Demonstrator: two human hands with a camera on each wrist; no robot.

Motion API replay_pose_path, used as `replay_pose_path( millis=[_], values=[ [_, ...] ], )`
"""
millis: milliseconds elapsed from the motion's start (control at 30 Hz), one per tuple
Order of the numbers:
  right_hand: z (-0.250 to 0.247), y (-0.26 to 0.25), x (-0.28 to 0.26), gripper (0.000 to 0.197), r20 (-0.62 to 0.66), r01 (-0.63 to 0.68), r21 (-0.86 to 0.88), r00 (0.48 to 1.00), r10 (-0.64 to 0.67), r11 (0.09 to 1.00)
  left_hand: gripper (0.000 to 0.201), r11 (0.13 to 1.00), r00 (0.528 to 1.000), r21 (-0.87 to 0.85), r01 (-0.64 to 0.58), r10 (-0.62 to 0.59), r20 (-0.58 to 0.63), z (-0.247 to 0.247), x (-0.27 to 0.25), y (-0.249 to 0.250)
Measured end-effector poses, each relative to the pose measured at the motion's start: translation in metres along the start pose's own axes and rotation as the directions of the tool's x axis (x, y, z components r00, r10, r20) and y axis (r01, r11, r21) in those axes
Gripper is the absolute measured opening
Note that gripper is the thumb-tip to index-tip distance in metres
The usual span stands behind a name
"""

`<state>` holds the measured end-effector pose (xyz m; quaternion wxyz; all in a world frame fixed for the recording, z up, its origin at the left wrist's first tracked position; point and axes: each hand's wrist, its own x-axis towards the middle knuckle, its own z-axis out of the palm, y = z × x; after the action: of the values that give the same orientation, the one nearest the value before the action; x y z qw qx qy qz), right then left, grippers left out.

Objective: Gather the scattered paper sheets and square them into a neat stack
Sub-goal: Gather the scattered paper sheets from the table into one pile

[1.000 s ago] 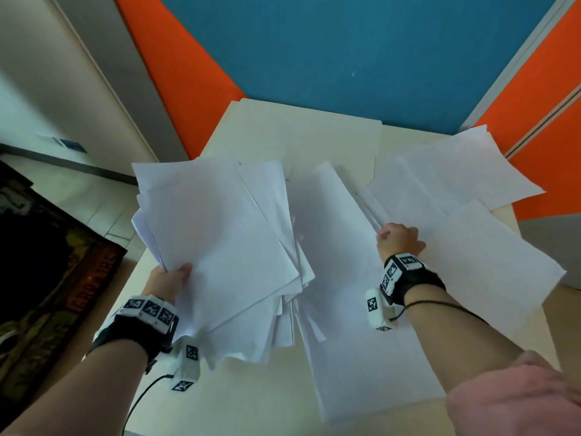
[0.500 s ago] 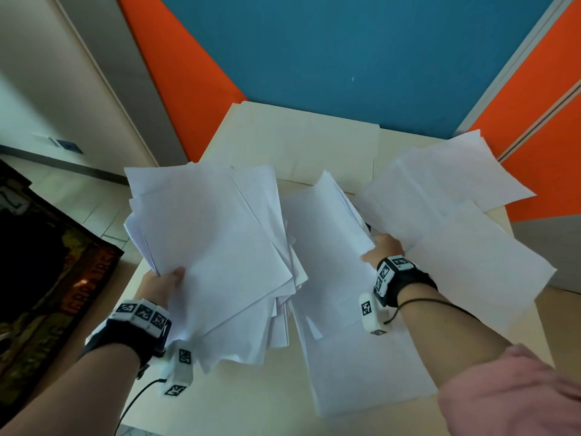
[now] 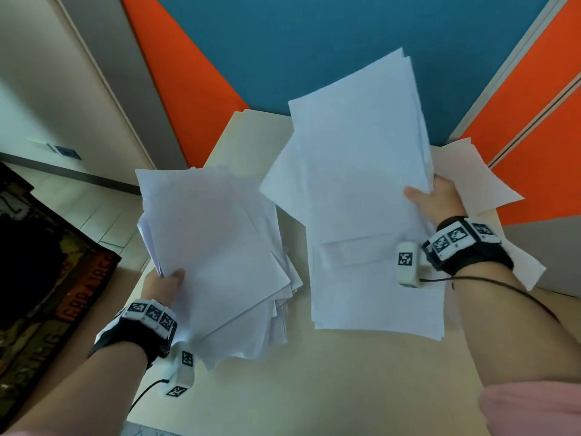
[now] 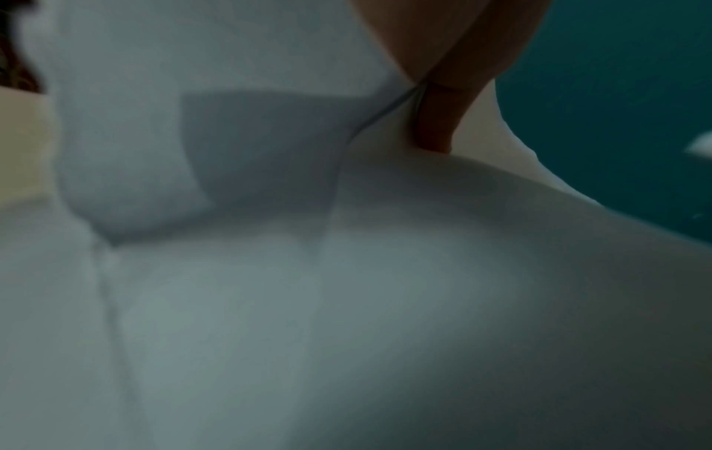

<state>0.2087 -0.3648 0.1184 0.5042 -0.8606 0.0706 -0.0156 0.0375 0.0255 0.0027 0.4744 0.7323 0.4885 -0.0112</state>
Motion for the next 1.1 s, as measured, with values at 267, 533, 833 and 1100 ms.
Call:
replay_pose_path(
  millis=[267,533,833,1100],
  values=[
    [0.012,0.016,-0.026,0.037,0.176,-0.235,0.236,0.965,0.196,0.943,0.036,0.996,0.994,-0.051,-0.075,0.079,0.080,0.018,-0.014,0.021],
    [0.055,0.033,-0.052,0.041,0.277,-0.407,0.171,0.894,0.353,0.897,0.037,0.979,0.958,-0.188,-0.082,0.130,0.256,0.034,-0.035,0.038],
    [0.075,0.040,-0.066,0.061,0.461,-0.421,0.274,0.847,0.266,0.865,0.091,0.956,0.868,-0.291,0.036,0.114,0.483,0.026,-0.048,0.046],
    [0.083,0.051,-0.082,0.102,0.683,-0.541,0.293,0.696,0.223,0.789,0.073,0.964,0.728,-0.262,0.043,0.150,0.669,0.039,-0.057,0.046]
  ],
)
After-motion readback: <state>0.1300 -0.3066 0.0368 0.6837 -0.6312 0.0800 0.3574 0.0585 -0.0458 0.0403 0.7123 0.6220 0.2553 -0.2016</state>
